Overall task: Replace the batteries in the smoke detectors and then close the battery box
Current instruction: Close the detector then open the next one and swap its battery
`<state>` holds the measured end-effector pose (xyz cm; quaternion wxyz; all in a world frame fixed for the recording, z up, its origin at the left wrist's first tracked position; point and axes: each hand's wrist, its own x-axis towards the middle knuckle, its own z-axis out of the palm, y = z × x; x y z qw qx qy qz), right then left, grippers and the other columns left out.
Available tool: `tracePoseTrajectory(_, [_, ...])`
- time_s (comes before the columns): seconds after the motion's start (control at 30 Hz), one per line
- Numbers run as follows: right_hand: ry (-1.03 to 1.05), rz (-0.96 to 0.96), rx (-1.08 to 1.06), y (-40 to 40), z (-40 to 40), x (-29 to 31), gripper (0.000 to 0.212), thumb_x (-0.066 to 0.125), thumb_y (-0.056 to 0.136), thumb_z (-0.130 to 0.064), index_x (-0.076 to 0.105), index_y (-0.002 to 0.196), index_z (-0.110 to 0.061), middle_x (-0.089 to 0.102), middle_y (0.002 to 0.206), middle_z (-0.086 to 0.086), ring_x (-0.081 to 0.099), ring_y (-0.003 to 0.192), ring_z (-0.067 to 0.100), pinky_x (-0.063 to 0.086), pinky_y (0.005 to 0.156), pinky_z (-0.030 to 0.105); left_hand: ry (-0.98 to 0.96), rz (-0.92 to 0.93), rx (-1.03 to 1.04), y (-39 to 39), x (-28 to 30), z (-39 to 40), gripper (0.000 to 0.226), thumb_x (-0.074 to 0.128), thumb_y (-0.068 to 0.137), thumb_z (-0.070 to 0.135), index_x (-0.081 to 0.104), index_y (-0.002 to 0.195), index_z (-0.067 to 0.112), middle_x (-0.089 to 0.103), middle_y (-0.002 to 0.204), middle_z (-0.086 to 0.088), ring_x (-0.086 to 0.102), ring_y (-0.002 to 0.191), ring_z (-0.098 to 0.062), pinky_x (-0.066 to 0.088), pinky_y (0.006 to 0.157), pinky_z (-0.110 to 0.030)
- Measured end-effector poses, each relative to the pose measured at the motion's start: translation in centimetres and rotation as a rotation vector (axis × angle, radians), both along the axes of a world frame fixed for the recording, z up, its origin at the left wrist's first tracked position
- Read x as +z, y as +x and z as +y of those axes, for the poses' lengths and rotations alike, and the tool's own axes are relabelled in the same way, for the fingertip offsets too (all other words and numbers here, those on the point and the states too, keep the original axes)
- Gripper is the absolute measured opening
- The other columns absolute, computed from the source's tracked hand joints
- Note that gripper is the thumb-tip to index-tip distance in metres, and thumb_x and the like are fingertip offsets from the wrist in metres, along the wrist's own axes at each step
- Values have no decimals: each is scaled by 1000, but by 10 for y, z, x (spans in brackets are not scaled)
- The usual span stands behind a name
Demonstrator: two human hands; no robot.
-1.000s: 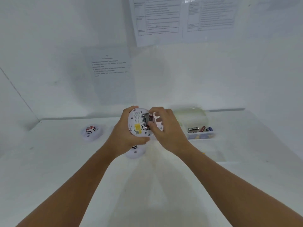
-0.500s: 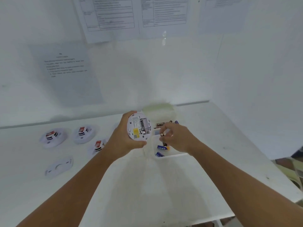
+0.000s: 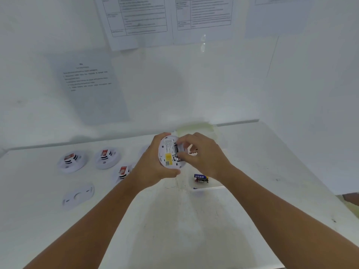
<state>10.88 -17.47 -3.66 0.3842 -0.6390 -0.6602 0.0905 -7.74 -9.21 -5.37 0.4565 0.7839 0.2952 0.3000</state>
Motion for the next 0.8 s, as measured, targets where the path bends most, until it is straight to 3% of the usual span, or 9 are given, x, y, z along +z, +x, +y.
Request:
tracePoseTrajectory(0.17, [-40, -88, 79, 1, 7, 2, 40, 75, 90, -40, 70, 128, -33, 65, 110, -11, 62, 91, 7, 52, 84, 27, -15, 17, -3, -6, 1, 8, 101, 95, 60, 12, 42, 145, 24, 63, 131, -2, 65, 119, -32, 60, 91, -56])
tracePoseTrajectory(0.43, [-85, 74, 123, 1, 19, 1, 42, 85, 81, -27, 71, 120, -28, 65, 107, -10, 63, 90, 11, 53, 80, 20, -31, 54, -24, -10, 4, 15, 99, 93, 65, -1, 41, 142, 33, 63, 122, 9, 66, 114, -22, 62, 89, -51])
tracePoseTrajectory(0.53, [-108, 112, 138, 1, 23, 3, 41, 88, 77, -25, 70, 114, -28, 67, 101, -10, 63, 87, 13, 55, 80, 27, -35, 47, -26, -10, 5, 15, 98, 93, 64, -2, 43, 140, 35, 63, 121, 9, 66, 113, -22, 62, 88, -52])
tracePoseTrajectory(0.7, [-66, -184, 145, 1, 22, 10, 42, 76, 89, -34, 70, 130, -27, 70, 107, -7, 59, 94, 12, 44, 87, 24, -72, 4, -27, -11, 6, 17, 95, 92, 66, -7, 44, 141, 28, 65, 124, 6, 67, 116, -24, 61, 92, -51])
tracePoseTrajectory(0.8, [-57, -328, 181, 0, 23, 11, 33, 67, 95, -36, 72, 125, -23, 73, 101, -2, 61, 92, 17, 32, 111, 27, -104, 1, -43, -10, 8, 16, 94, 89, 66, -13, 45, 139, 27, 67, 121, 7, 69, 111, -20, 62, 90, -50])
